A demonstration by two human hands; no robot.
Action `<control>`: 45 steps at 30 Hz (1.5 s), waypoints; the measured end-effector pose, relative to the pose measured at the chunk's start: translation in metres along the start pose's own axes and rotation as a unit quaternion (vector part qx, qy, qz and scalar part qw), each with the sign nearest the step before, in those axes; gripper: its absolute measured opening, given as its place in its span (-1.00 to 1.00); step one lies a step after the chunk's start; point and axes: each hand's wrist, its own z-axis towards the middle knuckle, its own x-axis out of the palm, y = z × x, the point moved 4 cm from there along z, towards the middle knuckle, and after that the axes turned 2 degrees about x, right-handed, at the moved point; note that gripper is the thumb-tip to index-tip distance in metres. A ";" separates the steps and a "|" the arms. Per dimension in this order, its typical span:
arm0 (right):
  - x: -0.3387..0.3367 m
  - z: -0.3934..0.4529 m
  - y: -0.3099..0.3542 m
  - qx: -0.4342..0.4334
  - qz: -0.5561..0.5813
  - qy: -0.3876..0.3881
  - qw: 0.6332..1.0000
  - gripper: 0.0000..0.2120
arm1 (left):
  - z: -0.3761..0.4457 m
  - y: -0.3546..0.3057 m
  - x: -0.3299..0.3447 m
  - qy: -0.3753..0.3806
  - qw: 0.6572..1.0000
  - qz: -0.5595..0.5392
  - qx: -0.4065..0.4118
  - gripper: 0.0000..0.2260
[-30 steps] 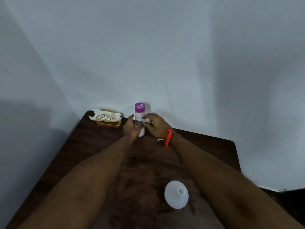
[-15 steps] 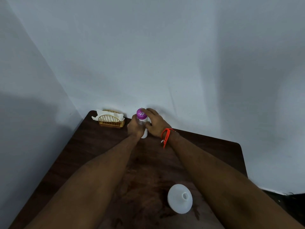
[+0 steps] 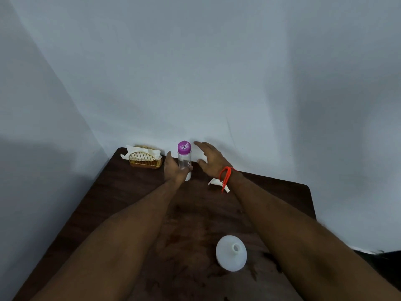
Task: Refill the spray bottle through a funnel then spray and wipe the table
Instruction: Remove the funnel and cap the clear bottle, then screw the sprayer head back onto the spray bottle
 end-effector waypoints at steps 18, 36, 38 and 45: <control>-0.030 -0.208 -0.101 0.133 -0.048 -0.061 0.988 -0.55 | -0.225 0.055 0.069 0.217 0.960 0.074 0.160 -0.18; 0.001 -0.317 -0.201 0.386 -0.101 0.012 0.917 -0.63 | -0.248 0.089 0.097 0.199 0.962 0.098 0.160 -0.49; 0.007 -0.314 -0.201 0.385 -0.130 0.012 0.913 -0.58 | -0.248 0.091 0.098 0.193 0.964 0.092 0.156 -0.51; 0.006 -0.296 -0.188 0.361 -0.087 -0.057 0.927 -0.63 | -0.243 0.091 0.096 0.194 0.964 0.093 0.157 -0.51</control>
